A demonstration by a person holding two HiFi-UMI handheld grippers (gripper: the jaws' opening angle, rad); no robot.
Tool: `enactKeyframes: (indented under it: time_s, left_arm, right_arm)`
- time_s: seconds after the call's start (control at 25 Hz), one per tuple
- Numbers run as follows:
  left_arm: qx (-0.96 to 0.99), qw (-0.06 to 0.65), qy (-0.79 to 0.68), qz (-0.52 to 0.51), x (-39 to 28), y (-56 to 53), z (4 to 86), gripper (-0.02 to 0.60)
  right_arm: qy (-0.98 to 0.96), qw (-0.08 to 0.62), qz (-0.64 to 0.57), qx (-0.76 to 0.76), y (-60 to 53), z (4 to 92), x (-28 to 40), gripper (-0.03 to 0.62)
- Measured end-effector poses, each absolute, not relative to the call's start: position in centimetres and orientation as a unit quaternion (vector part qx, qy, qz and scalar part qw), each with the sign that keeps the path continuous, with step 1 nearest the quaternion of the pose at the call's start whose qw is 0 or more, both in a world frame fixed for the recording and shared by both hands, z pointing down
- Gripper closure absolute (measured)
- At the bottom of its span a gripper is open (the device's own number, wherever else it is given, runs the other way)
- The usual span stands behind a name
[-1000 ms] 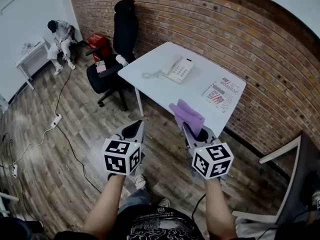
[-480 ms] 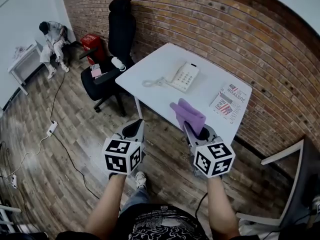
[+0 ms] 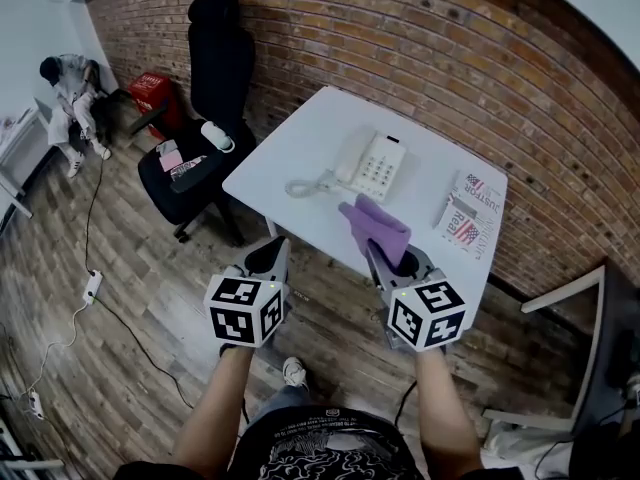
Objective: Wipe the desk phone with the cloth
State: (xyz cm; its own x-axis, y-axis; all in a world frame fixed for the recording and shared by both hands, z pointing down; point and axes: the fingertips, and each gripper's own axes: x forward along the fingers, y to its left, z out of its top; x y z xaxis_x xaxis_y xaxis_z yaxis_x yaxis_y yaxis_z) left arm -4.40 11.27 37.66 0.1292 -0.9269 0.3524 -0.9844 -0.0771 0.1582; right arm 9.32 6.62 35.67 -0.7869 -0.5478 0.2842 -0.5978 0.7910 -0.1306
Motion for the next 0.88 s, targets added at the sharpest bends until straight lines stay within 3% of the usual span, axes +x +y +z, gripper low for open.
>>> enactKeyframes:
  time_s: [0.36,0.88]
  left_arm:
    - [0.755,0.184,-0.625,0.077,-8.8,7.5,38.1,0.580]
    - [0.777,0.191,-0.592,0.091,-9.4,3.6,40.3,0.580]
  right_arm:
    - [-0.927,0.122,0.103,0.340,3.8,35.6,5.1,0.551]
    - [-0.907,0.131,0.093,0.390,-1.3,36.2,6.8,0.551]
